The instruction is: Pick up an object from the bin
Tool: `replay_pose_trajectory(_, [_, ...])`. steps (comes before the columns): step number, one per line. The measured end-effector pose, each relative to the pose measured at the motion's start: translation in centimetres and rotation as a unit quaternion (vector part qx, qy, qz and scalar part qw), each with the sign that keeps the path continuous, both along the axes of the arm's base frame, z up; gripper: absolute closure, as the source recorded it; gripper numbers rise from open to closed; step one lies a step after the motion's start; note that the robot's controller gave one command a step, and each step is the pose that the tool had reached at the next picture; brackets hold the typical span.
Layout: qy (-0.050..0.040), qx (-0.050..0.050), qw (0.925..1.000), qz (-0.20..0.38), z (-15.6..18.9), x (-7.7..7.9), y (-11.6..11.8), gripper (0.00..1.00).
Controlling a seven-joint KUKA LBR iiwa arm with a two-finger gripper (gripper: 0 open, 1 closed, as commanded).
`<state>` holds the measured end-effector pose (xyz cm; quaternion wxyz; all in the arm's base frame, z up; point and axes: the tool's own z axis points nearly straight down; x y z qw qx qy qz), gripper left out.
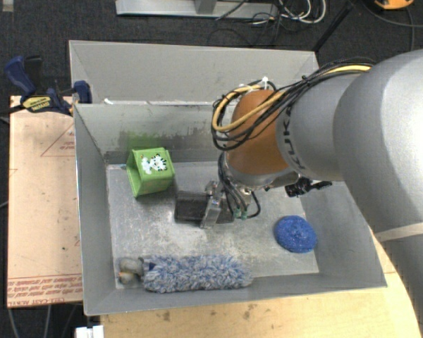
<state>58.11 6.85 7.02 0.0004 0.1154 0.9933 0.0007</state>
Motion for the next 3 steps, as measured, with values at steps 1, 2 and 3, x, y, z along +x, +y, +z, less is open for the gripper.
replay_pose_trajectory(1, [-0.0002,0.0,1.0,0.0,0.0,0.0,0.0,1.0])
replay_pose_trajectory(2, [0.0007,-0.002,0.9992,0.04,0.3,0.6,1.5,1.0])
replay_pose_trajectory(3, [-0.0024,0.0,0.9996,0.029,15.4,3.9,-0.2,1.0])
